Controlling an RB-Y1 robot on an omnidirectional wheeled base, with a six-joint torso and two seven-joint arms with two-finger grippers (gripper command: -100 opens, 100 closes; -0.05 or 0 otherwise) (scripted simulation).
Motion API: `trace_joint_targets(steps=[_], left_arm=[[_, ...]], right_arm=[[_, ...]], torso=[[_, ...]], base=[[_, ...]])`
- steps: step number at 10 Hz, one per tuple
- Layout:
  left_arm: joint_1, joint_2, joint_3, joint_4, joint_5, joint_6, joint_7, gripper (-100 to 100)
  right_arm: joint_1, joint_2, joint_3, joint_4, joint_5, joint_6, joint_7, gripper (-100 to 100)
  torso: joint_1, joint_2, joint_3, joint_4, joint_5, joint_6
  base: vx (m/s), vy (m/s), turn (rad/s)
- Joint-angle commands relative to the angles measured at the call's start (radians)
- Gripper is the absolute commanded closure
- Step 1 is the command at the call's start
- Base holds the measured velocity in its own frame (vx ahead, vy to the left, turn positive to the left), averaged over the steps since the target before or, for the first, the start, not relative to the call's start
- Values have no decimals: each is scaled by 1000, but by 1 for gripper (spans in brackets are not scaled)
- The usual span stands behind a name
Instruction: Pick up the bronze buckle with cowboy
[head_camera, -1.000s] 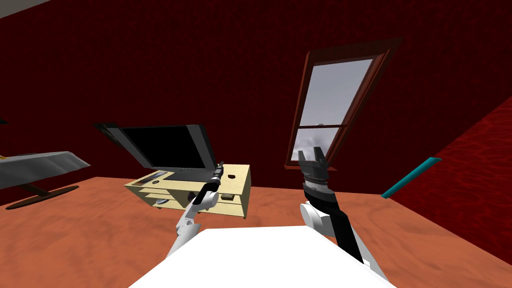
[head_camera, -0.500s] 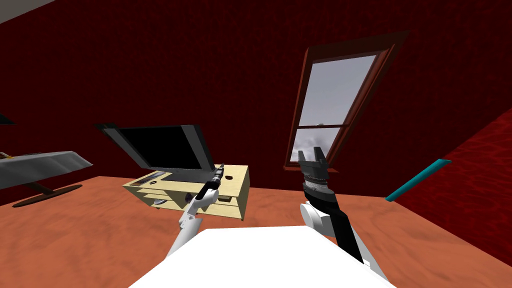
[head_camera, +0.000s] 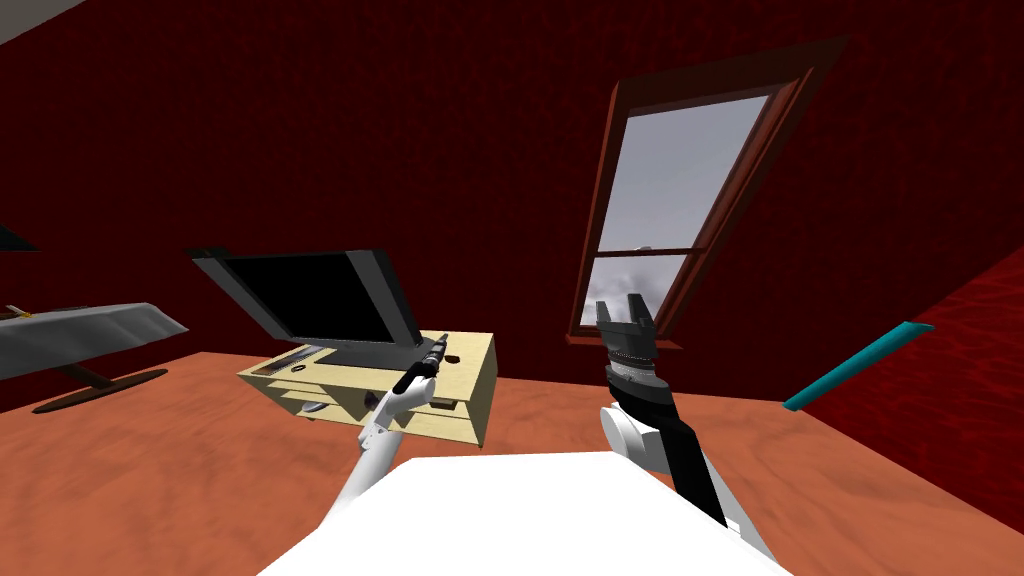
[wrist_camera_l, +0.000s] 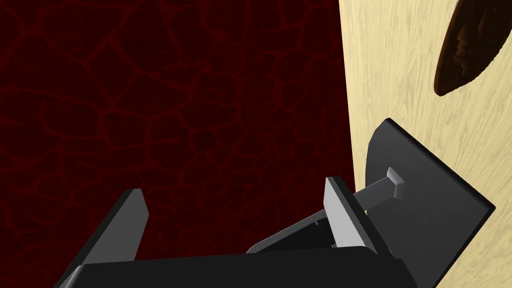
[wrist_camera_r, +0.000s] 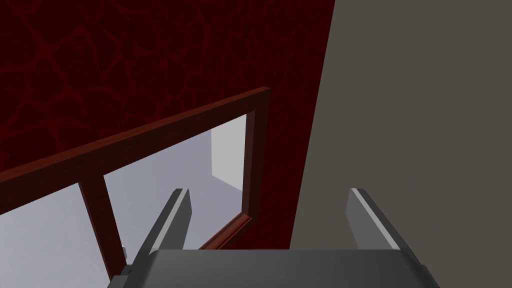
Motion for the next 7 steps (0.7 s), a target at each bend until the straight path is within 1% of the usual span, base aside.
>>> trace_joint_targets(steps=[1, 2, 3, 4, 5, 6, 7], left_arm=[[-5, 4, 9, 11, -1, 50, -9, -100], [-5, 4, 9, 11, -1, 56, -9, -100], [-26, 16, 27, 56, -6, 91, -27, -100], [-26, 16, 27, 56, -6, 117, -27, -100], [-26, 16, 27, 56, -6, 124, -27, -100], [-46, 28, 46, 101, -12, 165, -43, -100], [-46, 28, 46, 101, -12, 191, -43, -100]], right_arm=[[0, 0, 0, 0, 0, 0, 0, 0], [0, 0, 0, 0, 0, 0, 0, 0], [0, 0, 0, 0, 0, 0, 0, 0], [0, 0, 0, 0, 0, 0, 0, 0], [0, 0, 0, 0, 0, 0, 0, 0], [0, 0, 0, 0, 0, 0, 0, 0], [0, 0, 0, 0, 0, 0, 0, 0]], torso=[[0, 0, 0, 0, 0, 0], [0, 0, 0, 0, 0, 0], [1, 1, 0, 0, 0, 0], [1, -1, 0, 0, 0, 0], [0, -1, -1, 0, 0, 0], [2, 1, 0, 0, 0, 0], [1, -1, 0, 0, 0, 0]], base=[[63, -70, 23], [34, -30, 5], [68, -52, 18], [76, -60, 17], [40, -31, 4], [68, -46, 19], [78, -56, 16]])
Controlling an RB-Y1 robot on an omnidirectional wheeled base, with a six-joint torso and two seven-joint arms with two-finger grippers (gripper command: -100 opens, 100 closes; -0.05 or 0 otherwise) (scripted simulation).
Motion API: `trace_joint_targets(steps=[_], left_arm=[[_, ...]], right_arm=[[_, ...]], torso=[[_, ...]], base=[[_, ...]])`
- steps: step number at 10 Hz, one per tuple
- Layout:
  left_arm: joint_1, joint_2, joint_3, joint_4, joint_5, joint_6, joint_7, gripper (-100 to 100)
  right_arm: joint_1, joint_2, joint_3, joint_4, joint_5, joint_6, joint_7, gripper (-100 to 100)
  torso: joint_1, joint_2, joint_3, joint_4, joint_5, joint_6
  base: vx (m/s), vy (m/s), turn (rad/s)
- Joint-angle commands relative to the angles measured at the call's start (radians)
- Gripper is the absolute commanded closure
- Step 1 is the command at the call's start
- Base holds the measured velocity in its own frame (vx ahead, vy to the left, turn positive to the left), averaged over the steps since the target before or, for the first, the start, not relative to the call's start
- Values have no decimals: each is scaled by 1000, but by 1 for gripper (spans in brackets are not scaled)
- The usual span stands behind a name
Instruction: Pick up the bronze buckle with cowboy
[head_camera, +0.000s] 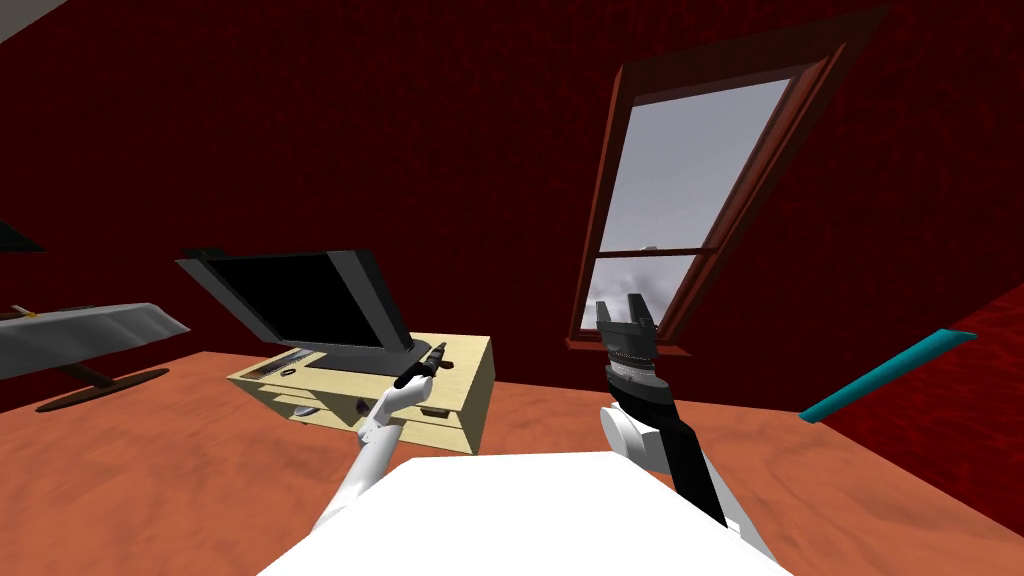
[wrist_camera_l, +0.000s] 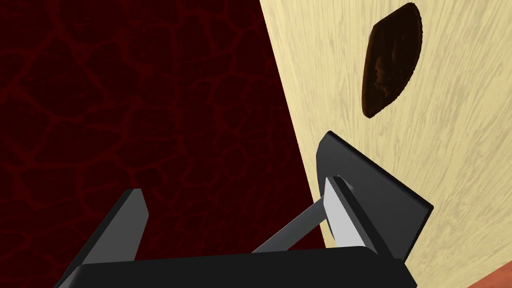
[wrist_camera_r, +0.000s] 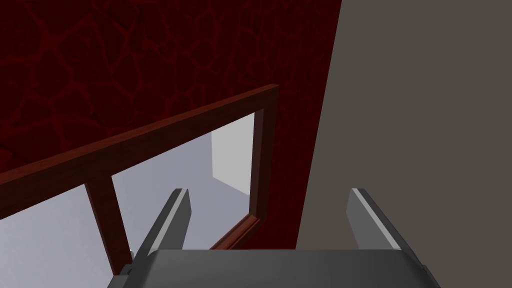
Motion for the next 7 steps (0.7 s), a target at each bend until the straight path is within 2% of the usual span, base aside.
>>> trace_joint_targets(steps=[1, 2, 3, 4, 5, 6, 7], left_arm=[[-22, 19, 21, 50, -3, 50, -18, -100], [-22, 19, 21, 51, -3, 81, -18, -100], [-22, 19, 21, 51, -3, 92, -18, -100], [-41, 32, 40, 95, -11, 130, -34, -100], [-41, 32, 40, 95, -11, 156, -34, -100], [-41, 32, 40, 95, -11, 159, -34, -100], [-58, 44, 58, 138, -19, 200, -49, -100]], right_arm=[[0, 0, 0, 0, 0, 0, 0, 0], [0, 0, 0, 0, 0, 0, 0, 0], [0, 0, 0, 0, 0, 0, 0, 0], [0, 0, 0, 0, 0, 0, 0, 0], [0, 0, 0, 0, 0, 0, 0, 0], [0, 0, 0, 0, 0, 0, 0, 0], [0, 0, 0, 0, 0, 0, 0, 0]], torso=[[0, 0, 0, 0, 0, 0], [-1, -3, -2, 0, 0, 0], [-1, -3, -2, -1, 0, 0], [1, 1, 0, 0, 0, 0], [1, 0, 0, 0, 0, 0], [1, 0, 0, 0, 0, 0], [2, 2, 1, 0, 0, 0]], base=[[128, -69, 22], [120, -64, 13], [46, -32, 2], [79, -38, 17], [83, -41, 13], [33, -21, 3], [81, -42, 13]])
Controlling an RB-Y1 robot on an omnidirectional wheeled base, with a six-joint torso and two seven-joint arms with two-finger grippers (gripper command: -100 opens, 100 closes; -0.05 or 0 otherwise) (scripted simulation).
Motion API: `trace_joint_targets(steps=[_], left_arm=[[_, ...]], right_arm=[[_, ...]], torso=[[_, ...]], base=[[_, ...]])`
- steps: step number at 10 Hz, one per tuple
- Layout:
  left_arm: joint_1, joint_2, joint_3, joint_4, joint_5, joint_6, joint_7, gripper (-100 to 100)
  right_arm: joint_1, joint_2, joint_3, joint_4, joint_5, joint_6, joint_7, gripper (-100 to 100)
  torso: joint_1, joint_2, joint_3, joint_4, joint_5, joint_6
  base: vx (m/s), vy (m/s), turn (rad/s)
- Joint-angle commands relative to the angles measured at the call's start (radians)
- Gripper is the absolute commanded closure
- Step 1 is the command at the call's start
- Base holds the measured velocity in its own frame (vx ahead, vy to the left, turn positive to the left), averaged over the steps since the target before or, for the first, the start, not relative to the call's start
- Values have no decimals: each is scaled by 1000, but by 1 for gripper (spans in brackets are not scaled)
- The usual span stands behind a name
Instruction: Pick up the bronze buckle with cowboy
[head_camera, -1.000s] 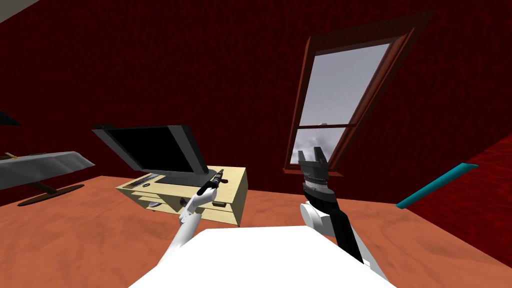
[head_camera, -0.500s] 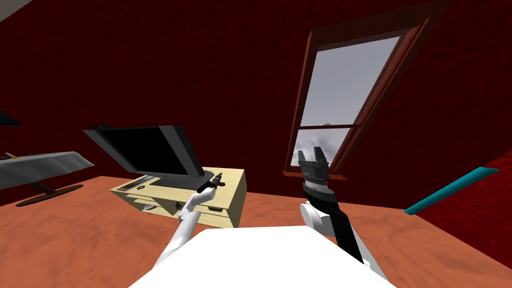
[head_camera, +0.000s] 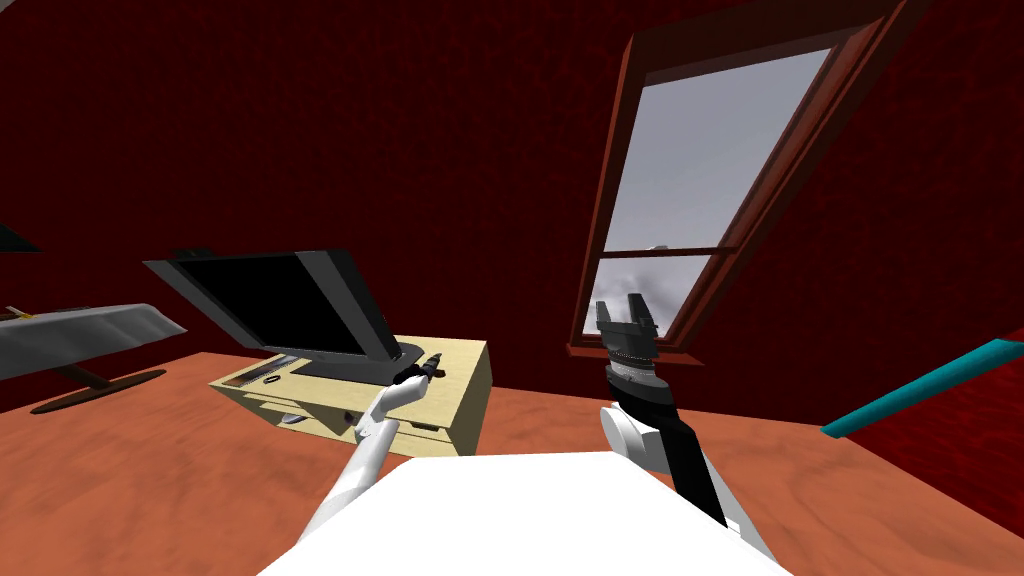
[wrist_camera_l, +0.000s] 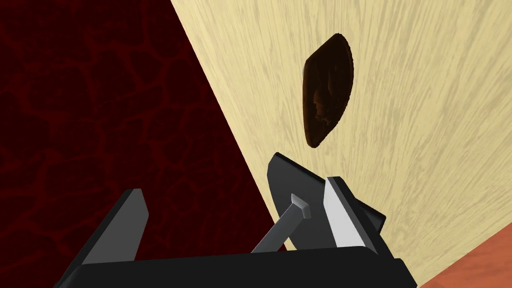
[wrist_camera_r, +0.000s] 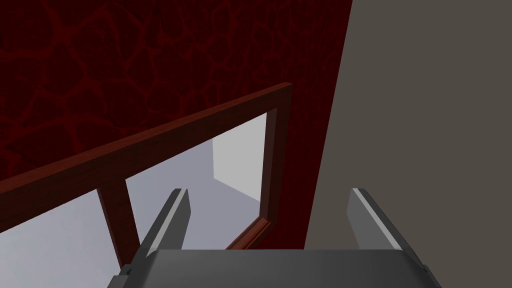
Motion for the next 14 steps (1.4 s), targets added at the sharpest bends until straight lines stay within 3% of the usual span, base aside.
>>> trace_joint_targets(steps=[1, 2, 3, 4, 7, 9, 14], left_arm=[[-9, 6, 9, 16, -5, 50, -8, -100], [-9, 6, 9, 16, -5, 54, -8, -100], [-26, 19, 27, 58, -13, 94, -22, -100], [-26, 19, 27, 58, -13, 119, -22, -100], [-56, 44, 60, 138, -31, 210, -48, -100], [-56, 44, 60, 138, -31, 241, -48, -100], [-94, 77, 105, 245, -58, 379, -80, -100]], right_arm=[[0, 0, 0, 0, 0, 0, 0, 0], [0, 0, 0, 0, 0, 0, 0, 0], [0, 0, 0, 0, 0, 0, 0, 0], [0, 0, 0, 0, 0, 0, 0, 0], [0, 0, 0, 0, 0, 0, 0, 0], [0, 0, 0, 0, 0, 0, 0, 0], [0, 0, 0, 0, 0, 0, 0, 0]], torso=[[0, 0, 0, 0, 0, 0], [0, -1, -1, 0, 0, 0], [1, 1, 1, 0, 0, 0], [0, 0, 0, 0, 0, 0], [1, -3, -2, -1, 0, 0], [2, -2, -1, -1, 0, 0], [3, -2, -1, -1, 0, 0]], base=[[92, -40, 14], [45, -16, 2], [80, -41, 14], [90, -32, 18], [123, -20, 15], [70, -7, 5], [102, -5, 13]])
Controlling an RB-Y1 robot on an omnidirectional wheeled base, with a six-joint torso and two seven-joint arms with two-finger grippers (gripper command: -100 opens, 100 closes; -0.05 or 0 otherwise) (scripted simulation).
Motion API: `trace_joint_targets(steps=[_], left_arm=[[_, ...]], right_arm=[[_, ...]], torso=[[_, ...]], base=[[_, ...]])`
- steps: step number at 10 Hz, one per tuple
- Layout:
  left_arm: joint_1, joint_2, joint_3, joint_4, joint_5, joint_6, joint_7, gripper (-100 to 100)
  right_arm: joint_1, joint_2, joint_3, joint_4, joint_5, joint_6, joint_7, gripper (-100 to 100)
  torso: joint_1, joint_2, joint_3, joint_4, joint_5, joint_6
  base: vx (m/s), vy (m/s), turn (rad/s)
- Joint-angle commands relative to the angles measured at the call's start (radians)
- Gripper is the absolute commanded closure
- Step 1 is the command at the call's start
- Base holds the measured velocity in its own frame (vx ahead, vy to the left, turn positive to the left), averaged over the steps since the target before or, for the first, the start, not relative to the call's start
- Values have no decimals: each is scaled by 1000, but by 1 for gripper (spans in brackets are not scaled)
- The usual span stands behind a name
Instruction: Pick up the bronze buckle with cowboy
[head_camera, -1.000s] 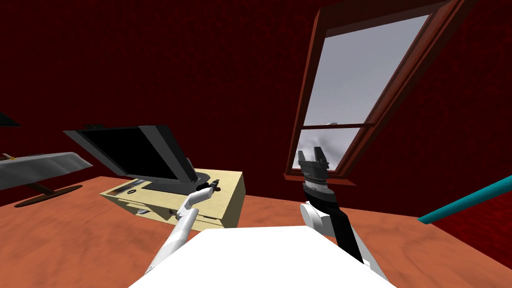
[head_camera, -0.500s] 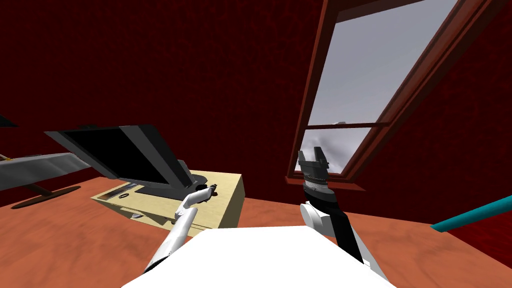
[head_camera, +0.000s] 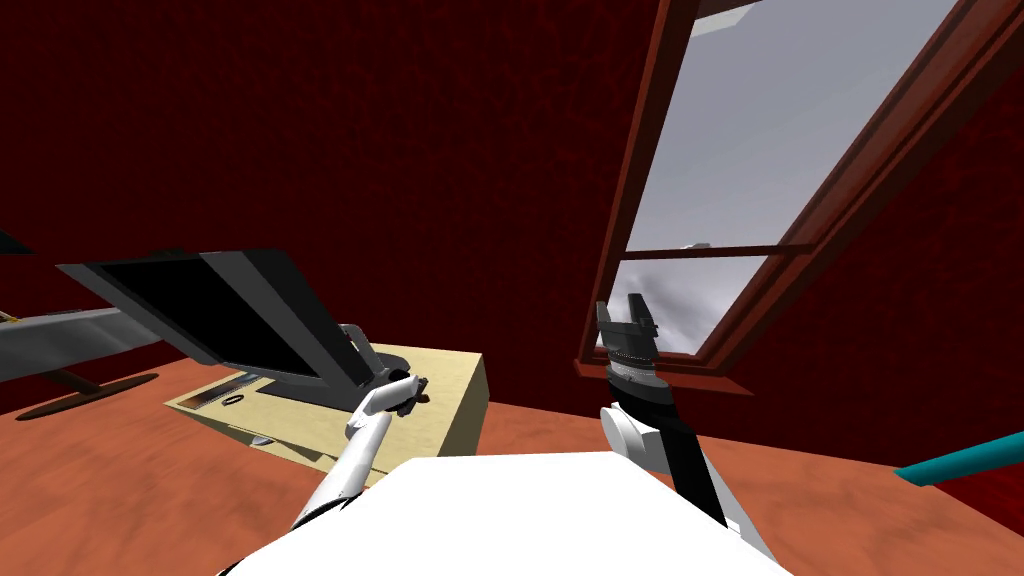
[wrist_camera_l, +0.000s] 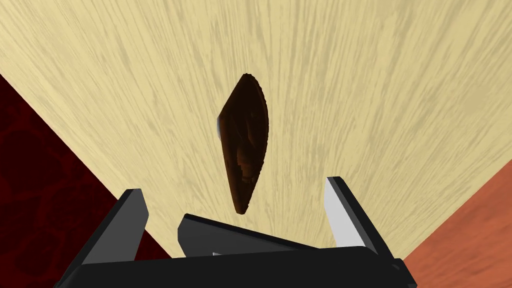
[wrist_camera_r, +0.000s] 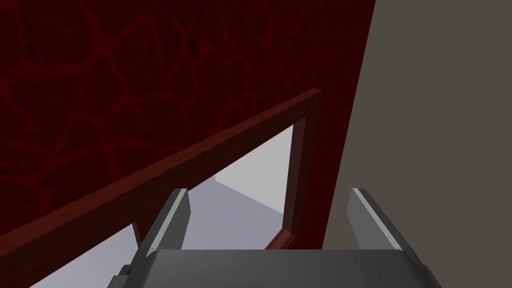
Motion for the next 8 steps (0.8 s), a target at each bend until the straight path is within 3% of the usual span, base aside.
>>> trace_joint_targets(steps=[1, 8], left_arm=[[3, 2, 7, -1, -5, 50, -5, -100], [-28, 41, 50, 98, -36, 207, -33, -100]], right_arm=[[0, 0, 0, 0, 0, 0, 0, 0], [0, 0, 0, 0, 0, 0, 0, 0]], torso=[[0, 0, 0, 0, 0, 0], [1, 2, 1, 0, 0, 0]], base=[[94, -6, 6], [89, 6, 7]])
